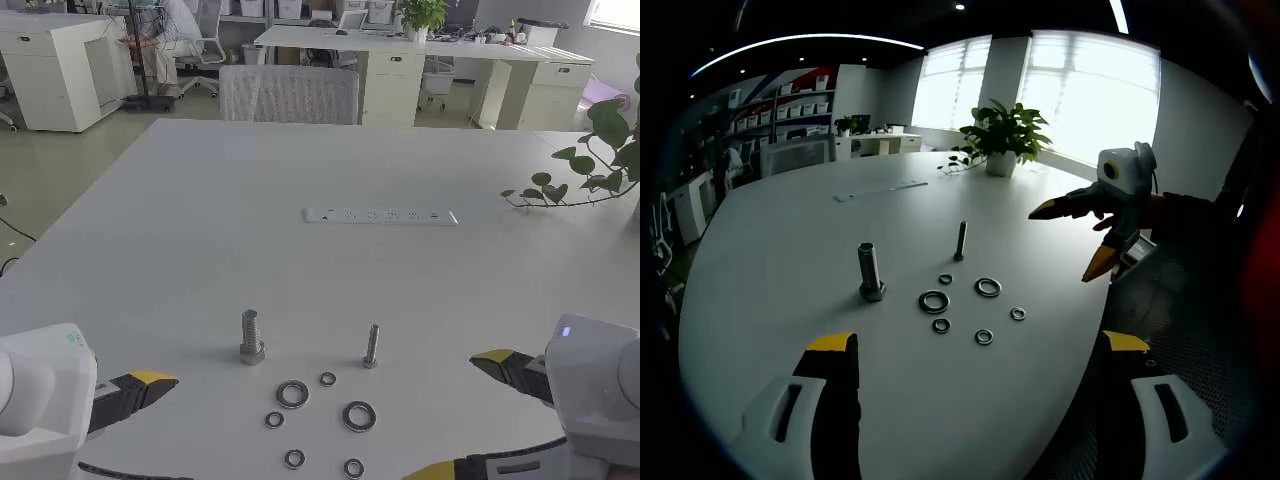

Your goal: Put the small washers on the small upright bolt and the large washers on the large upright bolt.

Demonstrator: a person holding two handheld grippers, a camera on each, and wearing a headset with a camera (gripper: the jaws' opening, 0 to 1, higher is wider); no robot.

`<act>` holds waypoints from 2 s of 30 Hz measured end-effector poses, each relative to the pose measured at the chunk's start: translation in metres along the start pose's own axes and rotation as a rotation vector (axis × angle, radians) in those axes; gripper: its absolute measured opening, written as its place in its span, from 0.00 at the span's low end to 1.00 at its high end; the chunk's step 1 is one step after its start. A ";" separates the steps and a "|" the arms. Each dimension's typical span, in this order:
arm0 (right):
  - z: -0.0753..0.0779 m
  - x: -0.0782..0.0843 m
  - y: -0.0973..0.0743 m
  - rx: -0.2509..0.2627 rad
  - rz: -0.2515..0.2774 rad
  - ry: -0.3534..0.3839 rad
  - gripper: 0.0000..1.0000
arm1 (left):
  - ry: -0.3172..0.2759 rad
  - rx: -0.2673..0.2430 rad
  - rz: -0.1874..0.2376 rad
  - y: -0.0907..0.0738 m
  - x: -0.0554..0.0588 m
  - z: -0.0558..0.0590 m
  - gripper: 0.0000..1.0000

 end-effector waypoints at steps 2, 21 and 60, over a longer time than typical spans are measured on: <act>0.000 0.000 0.000 0.000 -0.002 0.000 0.94 | 0.001 0.001 -0.003 0.000 0.000 0.000 0.98; 0.000 0.003 0.000 -0.002 -0.014 -0.001 0.93 | -0.002 0.002 0.000 0.001 0.002 -0.001 0.98; -0.003 0.005 -0.001 -0.007 -0.050 -0.005 0.91 | -0.003 0.024 -0.011 0.003 0.005 0.001 0.97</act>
Point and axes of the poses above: the centre of the closed fingertips' face, and the gripper's own axes: y roughly forward along the fingers, z roughly to its right, x roughly out of its underside, the point moved 8 cm from there along -y, roughly backward along the fingers, and after that the axes turned 4 degrees about z, right-handed, at the moved point
